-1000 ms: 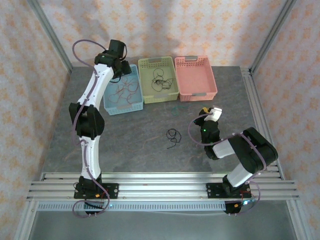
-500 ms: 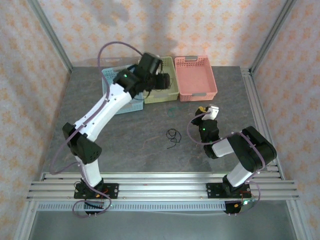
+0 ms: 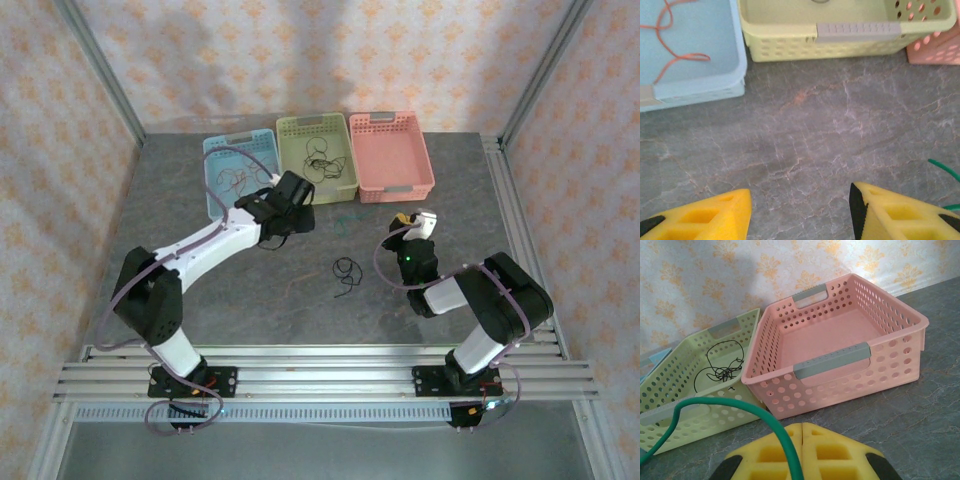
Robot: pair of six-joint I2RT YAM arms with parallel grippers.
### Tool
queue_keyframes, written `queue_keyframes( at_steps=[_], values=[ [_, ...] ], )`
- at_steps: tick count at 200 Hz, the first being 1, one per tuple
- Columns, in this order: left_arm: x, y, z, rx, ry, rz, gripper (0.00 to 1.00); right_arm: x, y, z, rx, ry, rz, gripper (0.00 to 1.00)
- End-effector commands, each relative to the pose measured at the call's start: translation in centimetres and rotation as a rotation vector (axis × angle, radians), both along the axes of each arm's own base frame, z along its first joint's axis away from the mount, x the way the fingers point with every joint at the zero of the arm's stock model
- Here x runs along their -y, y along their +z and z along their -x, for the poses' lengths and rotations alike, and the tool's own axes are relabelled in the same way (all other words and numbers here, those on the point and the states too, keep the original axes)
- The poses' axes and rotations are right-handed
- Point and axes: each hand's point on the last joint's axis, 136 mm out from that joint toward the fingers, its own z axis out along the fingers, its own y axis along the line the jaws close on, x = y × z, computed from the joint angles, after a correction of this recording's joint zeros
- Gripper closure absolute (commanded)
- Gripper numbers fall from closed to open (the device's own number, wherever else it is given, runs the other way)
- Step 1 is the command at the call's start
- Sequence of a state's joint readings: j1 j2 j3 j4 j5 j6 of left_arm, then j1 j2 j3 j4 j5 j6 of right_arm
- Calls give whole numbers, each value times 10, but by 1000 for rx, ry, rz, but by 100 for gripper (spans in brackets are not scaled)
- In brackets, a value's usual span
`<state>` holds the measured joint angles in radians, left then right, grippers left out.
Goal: Untangle the cables
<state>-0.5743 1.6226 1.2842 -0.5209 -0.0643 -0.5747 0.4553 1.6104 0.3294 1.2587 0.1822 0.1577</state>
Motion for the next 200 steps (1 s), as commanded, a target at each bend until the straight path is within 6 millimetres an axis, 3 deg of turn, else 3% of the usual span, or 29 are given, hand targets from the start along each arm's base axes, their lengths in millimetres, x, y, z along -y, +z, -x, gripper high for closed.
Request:
queue_keyframes(
  at_steps=[1, 21, 57, 106, 126, 158, 200],
  values=[
    [-19, 15, -6, 111, 71, -29, 47, -4, 11, -4, 35, 12, -28, 100],
    [-35, 6, -1, 143, 110, -67, 49, -3, 11, -3, 34, 9, -24, 100],
    [-39, -23, 4, 130, 116, -56, 50, -3, 12, -2, 35, 14, -27, 100],
    [-40, -24, 8, 126, 111, -25, 49, -12, 19, -4, 35, 57, -9, 100],
    [-35, -23, 8, 119, 92, -9, 49, -7, 19, -3, 27, 36, -4, 100],
    [-43, -21, 11, 141, 119, -14, 47, 2, 19, -3, 18, -13, 4, 100],
    [-44, -18, 13, 153, 115, 13, 48, 7, 27, -24, -74, -59, 62, 100]
  ],
)
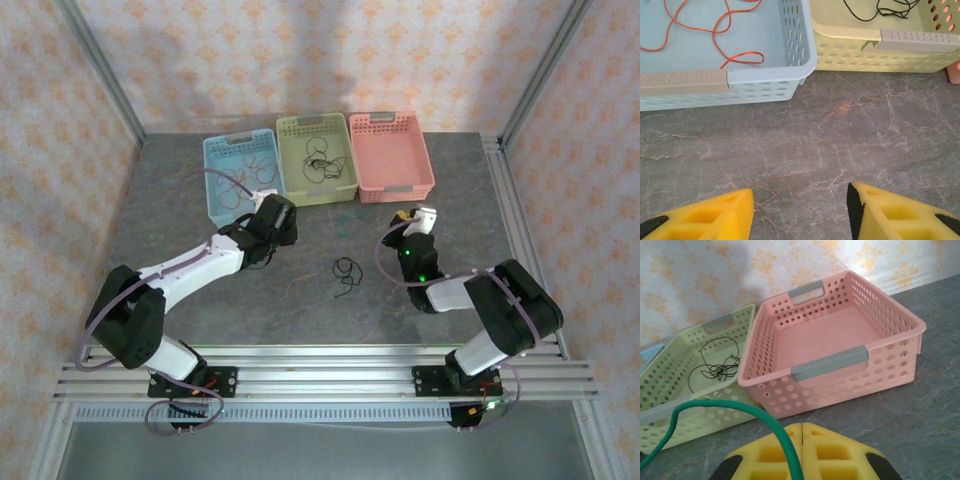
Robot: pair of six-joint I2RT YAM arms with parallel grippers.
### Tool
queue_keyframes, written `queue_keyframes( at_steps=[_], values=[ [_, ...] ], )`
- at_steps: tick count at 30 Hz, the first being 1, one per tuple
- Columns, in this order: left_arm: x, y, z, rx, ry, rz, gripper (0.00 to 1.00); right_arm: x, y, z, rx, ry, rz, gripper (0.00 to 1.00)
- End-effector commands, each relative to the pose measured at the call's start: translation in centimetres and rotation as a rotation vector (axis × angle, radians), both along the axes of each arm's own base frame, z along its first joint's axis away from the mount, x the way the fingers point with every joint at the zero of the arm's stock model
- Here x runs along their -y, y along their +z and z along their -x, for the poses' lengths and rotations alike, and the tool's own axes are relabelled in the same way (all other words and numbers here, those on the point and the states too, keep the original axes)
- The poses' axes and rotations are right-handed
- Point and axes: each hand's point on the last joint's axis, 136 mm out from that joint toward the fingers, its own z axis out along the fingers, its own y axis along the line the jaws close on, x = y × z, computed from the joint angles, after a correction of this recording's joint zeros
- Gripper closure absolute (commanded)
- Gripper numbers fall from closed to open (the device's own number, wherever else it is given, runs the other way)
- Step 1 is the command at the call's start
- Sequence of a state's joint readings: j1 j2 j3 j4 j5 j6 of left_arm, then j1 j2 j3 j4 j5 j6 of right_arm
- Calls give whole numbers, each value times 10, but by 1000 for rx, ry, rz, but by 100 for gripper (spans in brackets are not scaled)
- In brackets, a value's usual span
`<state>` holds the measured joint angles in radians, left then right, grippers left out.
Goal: Untangle the cables
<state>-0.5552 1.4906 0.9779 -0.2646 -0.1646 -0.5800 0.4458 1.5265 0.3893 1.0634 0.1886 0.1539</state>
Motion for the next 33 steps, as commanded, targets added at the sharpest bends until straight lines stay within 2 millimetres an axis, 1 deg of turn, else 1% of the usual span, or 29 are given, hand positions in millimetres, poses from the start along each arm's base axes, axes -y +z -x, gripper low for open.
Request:
queue_keyframes(
  at_steps=[1, 5, 9, 12, 15, 19, 23, 26, 28, 33],
  values=[
    [-6, 10, 0, 45, 26, 33, 48, 5, 19, -19, -32, -44, 41, 100],
    [-8, 15, 2, 71, 29, 49, 47, 13, 35, -48, -44, -68, 65, 100],
    [-6, 14, 2, 64, 23, 48, 47, 24, 66, -86, -29, -94, 83, 100],
    [-7, 15, 2, 67, 23, 51, 47, 39, 84, -113, -19, -128, 59, 100],
    [-7, 16, 3, 71, 24, 54, 47, 54, 97, -143, -18, -167, 54, 100],
    [-7, 16, 3, 75, 24, 57, 47, 71, 95, -175, -34, -215, 29, 100],
    [-6, 16, 3, 73, 21, 56, 47, 83, 90, -199, -50, -256, 46, 100],
    [-7, 16, 3, 72, 23, 55, 47, 90, 84, -212, -63, -283, 80, 100],
    [-7, 16, 3, 72, 24, 54, 47, 94, 76, -220, -85, -298, 90, 100],
    [-7, 15, 3, 70, 21, 54, 47, 92, 55, -235, -123, -291, 92, 100]
  ],
)
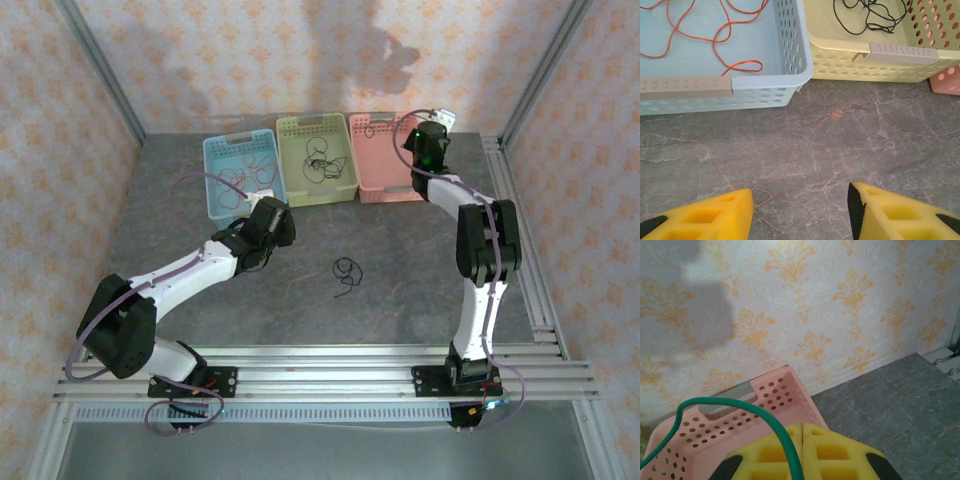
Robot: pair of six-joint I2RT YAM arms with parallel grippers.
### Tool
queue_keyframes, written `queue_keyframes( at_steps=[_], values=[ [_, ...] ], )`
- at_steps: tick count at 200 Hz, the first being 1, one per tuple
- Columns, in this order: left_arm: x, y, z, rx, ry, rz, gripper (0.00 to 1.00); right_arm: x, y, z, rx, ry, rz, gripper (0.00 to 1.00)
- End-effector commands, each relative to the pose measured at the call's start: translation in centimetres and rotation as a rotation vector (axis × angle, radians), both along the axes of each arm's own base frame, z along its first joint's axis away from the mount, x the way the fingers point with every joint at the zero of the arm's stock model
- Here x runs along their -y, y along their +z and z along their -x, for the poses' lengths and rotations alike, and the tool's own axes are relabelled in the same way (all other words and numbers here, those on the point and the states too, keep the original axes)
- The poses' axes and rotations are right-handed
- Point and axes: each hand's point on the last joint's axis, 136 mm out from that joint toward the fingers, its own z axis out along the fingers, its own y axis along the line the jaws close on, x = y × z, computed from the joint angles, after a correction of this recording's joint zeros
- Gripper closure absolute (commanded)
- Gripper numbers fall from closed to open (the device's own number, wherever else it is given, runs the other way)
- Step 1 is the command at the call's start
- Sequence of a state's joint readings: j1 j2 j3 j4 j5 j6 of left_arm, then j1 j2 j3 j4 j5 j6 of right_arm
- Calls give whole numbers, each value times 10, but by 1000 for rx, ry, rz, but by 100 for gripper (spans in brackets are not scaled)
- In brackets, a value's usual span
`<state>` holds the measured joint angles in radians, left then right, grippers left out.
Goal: Untangle the cables
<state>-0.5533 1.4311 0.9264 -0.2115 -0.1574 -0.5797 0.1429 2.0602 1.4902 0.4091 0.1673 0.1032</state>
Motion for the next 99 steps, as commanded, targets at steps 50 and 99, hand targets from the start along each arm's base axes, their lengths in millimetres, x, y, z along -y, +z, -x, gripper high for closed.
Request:
queue_keyframes(
  at_steps=[50, 99],
  values=[
    [-4, 5, -1, 19, 22, 18, 47, 3, -41, -24, -97, -22, 11, 83],
    [-4, 5, -1, 19, 23, 17, 46, -9, -14, -14, -78, 28, -18, 62]
  ],
)
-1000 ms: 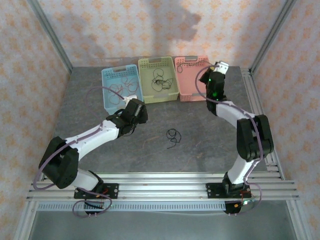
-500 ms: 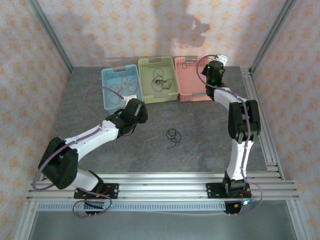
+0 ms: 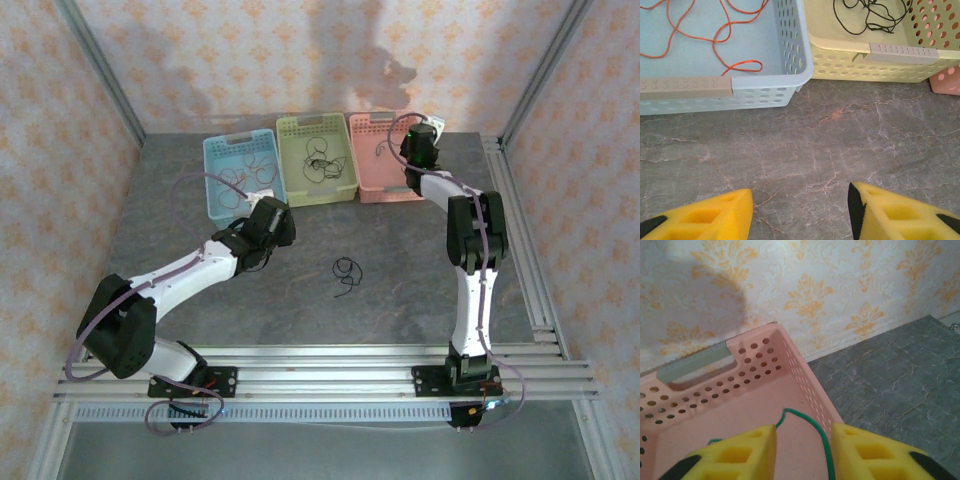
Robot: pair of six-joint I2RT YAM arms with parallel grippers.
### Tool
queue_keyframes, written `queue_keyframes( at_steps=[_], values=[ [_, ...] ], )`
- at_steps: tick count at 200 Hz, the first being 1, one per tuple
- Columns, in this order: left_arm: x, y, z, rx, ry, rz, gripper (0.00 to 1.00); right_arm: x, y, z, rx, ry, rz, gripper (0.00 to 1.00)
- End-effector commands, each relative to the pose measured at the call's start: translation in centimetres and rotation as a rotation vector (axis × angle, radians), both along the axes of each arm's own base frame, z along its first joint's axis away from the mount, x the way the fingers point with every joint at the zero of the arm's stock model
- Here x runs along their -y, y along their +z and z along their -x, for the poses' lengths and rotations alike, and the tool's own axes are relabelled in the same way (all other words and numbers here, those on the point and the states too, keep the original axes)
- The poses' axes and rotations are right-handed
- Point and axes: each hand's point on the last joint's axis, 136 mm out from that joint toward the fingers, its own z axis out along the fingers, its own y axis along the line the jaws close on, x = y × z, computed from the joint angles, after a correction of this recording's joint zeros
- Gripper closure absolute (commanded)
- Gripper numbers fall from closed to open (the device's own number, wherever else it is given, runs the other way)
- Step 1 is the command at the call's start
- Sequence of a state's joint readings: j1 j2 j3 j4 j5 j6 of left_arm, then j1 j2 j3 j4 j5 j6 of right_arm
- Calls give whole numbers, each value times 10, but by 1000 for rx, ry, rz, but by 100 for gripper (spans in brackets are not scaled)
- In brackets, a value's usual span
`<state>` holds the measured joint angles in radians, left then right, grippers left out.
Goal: Untangle the cables
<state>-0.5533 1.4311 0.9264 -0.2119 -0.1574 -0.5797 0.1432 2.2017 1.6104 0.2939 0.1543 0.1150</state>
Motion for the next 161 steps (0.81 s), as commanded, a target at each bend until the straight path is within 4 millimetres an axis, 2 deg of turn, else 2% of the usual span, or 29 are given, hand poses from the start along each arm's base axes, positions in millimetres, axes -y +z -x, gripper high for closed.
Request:
queue_keyframes(
  at_steps=[1, 19, 43, 51, 69, 80, 114, 135, 144, 161],
  values=[
    [-4, 5, -2, 19, 24, 18, 46, -4, 43, 7, 55, 18, -25, 62],
    [-4, 4, -1, 18, 23, 17, 47, -15, 63, 23, 84, 50, -35, 61],
    [-4, 4, -2, 16, 25, 16, 46, -32, 83, 56, 129, 85, -64, 61],
    [-4, 4, -2, 16, 27, 14, 46, -45, 91, 76, 145, 109, -72, 62],
    [-5, 2, -2, 11, 28, 10, 46, -67, 96, 110, 139, 170, -70, 62],
    [-4, 1, -3, 7, 29, 7, 47, -81, 91, 133, 114, 218, -68, 62],
    [-4, -1, -4, -3, 28, 1, 47, -110, 58, 199, 23, 370, -70, 63],
    [-3, -2, -5, -9, 27, -2, 47, -141, 28, 233, -50, 588, 26, 64],
    [-3, -3, -5, -12, 27, -3, 47, -151, 11, 247, -99, 685, 68, 65],
    [-2, -3, -5, -14, 27, -5, 46, -168, -8, 268, -140, 838, 96, 66]
  ],
)
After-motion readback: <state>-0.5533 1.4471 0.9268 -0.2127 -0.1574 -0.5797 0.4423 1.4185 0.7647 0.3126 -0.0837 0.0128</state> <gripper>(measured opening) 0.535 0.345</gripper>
